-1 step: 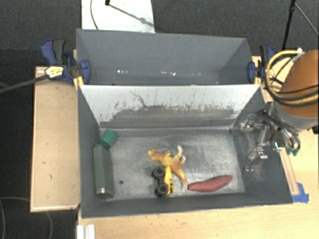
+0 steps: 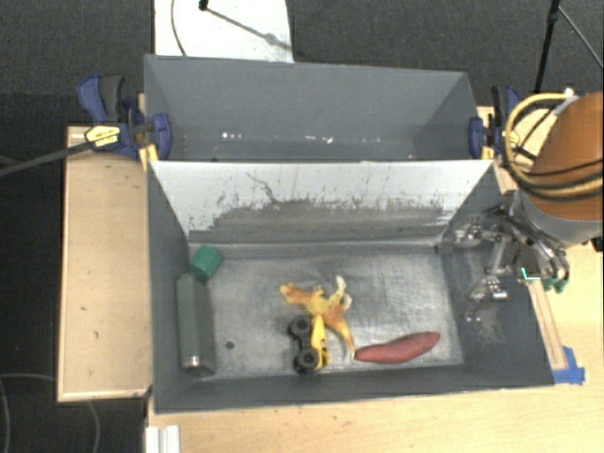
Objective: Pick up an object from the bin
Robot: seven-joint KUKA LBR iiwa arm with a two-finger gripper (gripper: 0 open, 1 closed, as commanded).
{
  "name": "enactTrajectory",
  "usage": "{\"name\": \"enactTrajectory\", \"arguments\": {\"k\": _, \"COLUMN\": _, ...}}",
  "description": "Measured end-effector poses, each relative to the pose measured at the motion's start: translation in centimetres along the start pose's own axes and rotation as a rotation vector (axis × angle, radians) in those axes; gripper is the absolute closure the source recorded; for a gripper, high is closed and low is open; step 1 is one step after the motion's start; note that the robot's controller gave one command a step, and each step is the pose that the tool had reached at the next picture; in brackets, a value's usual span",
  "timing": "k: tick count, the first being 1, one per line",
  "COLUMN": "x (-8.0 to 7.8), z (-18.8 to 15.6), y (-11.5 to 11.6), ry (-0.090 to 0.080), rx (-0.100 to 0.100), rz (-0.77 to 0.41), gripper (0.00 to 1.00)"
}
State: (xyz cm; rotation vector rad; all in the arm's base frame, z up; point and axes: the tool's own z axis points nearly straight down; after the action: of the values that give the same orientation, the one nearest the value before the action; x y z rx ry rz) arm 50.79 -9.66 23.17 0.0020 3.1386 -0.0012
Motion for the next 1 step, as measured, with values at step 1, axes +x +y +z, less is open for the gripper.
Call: {"name": "enactTrajectory", "arguments": {"k": 1, "x": -1.01, "z": 3.88, "y": 1.12, "ry": -0.009, "rx": 0.002, "rz": -0.032, "gripper": 0.00}}
